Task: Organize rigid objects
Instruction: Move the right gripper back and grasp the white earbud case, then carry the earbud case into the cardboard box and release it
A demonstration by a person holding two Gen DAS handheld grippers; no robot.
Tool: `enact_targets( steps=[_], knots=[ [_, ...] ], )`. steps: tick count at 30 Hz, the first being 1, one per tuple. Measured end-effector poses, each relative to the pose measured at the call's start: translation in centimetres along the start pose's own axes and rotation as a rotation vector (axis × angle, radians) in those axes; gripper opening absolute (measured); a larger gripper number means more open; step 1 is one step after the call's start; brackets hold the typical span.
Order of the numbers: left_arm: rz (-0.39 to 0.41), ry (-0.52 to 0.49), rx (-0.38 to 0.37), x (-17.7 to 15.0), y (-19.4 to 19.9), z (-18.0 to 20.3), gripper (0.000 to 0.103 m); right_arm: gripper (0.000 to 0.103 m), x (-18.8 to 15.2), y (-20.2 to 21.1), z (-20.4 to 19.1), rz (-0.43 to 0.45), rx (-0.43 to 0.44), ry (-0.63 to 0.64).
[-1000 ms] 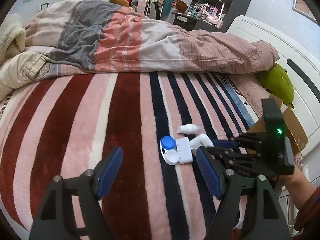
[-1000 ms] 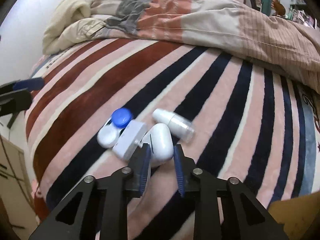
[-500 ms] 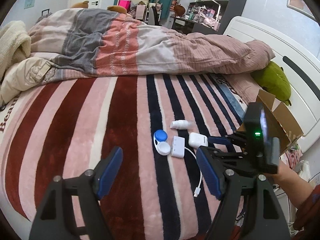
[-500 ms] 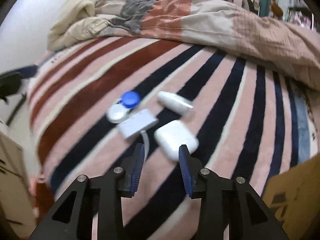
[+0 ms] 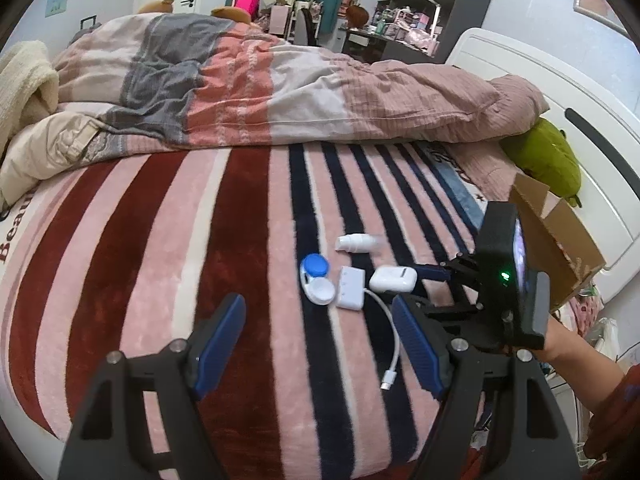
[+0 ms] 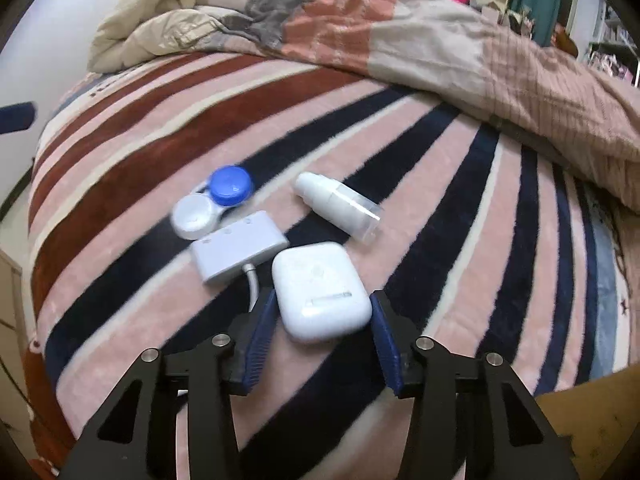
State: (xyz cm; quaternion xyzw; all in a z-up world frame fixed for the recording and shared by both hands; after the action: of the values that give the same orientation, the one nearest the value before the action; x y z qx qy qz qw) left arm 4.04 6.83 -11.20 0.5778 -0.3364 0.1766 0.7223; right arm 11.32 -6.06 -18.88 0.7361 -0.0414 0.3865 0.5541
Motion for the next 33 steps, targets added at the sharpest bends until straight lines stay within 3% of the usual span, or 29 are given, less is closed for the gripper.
enact_targets(
  steps=[6,12,16,24,29,33],
  knots=[
    [0.030,-0.034,-0.051,1.2,0.8,3.0,0.073,0.041,-0.1,5.1,-2.4,0.048,0.055,0.043],
    [0.011,-0.045,-0.037,0.5,0.7,4.0,0.073,0.041,-4.0,3.1,-0.2,-0.049,-0.034,-0.003],
    [0.000,-0.040,-0.028,0.2,0.6,4.2,0.073,0.041,-6.2,2.3,0.3,-0.087,0.021,-0.049],
    [0.004,-0.044,-0.039,-0.2,1.3,4.4,0.073,0.040,-5.3,2.3,-0.2,-0.045,0.006,-0.033],
    [0.017,-0.029,-0.047,-0.2,2.0,4.1,0.073,0.040,-3.8,4.5,-1.7,0.021,0.045,0.001],
    [0.023,-0.021,-0.043,-0.4,2.3,3.8,0.073,0.040,-4.2,3.7,-1.8,-0.041,0.038,0.002]
  ],
)
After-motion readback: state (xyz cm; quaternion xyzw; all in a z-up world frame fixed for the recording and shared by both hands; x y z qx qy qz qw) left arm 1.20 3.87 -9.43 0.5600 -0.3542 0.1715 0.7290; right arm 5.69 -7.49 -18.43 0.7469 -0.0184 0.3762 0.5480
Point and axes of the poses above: each gripper's, at about its wrist camera, not at the fingertips, and y roughly against the way its jaws point, z to its right, x to its top, the point moved 8 cm from there along -y, roughly the way its jaws point, and after that the axes turned 11 degrees about -y, right-handed, at the moved point
